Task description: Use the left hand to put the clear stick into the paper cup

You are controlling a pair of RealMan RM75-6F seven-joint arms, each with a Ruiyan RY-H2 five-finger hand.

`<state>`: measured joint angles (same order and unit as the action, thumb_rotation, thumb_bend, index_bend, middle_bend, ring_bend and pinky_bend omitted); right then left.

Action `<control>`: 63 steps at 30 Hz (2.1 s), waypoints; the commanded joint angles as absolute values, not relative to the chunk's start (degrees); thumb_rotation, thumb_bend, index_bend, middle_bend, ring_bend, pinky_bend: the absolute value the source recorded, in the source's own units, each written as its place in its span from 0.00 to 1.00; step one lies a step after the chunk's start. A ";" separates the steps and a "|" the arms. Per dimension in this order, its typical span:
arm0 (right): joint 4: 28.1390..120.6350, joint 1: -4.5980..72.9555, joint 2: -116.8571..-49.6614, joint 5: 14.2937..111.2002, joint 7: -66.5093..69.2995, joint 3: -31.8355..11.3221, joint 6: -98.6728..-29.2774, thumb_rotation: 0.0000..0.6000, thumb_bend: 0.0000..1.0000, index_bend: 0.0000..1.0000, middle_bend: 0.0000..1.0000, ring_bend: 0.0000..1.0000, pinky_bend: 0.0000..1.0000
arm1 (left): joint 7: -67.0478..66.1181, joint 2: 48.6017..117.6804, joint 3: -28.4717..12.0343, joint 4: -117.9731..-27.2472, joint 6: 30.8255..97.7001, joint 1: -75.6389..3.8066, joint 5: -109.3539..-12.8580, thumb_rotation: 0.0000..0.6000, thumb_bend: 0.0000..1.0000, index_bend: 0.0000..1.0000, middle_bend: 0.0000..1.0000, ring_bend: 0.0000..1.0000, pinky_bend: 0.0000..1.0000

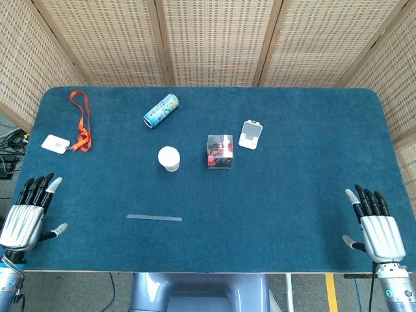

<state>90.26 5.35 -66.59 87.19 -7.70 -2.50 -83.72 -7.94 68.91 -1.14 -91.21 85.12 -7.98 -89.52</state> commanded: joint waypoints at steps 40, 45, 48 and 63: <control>91.63 4.69 -65.37 85.55 -6.38 -3.26 -84.09 1.00 0.05 0.05 0.00 0.00 0.00 | -11.70 72.27 -1.15 -93.55 77.51 -16.37 -97.66 1.00 0.29 0.30 0.00 0.00 0.00; 91.86 4.56 -64.98 85.67 -5.71 -3.30 -84.34 1.00 0.05 0.05 0.00 0.00 0.00 | -17.55 75.55 -2.13 -95.92 71.58 -19.07 -94.01 1.00 0.29 0.36 0.00 0.00 0.00; 92.01 4.51 -64.80 85.75 -5.39 -3.34 -84.47 1.00 0.05 0.05 0.00 0.00 0.00 | -20.38 77.03 -2.82 -96.33 68.97 -20.33 -91.50 1.00 0.29 0.37 0.00 0.00 0.00; 92.20 4.42 -64.34 85.85 -4.20 -3.40 -84.56 1.00 0.05 0.05 0.00 0.00 0.00 | -29.11 83.66 -4.87 -95.51 60.08 -26.38 -82.29 1.00 0.33 0.44 0.00 0.00 0.00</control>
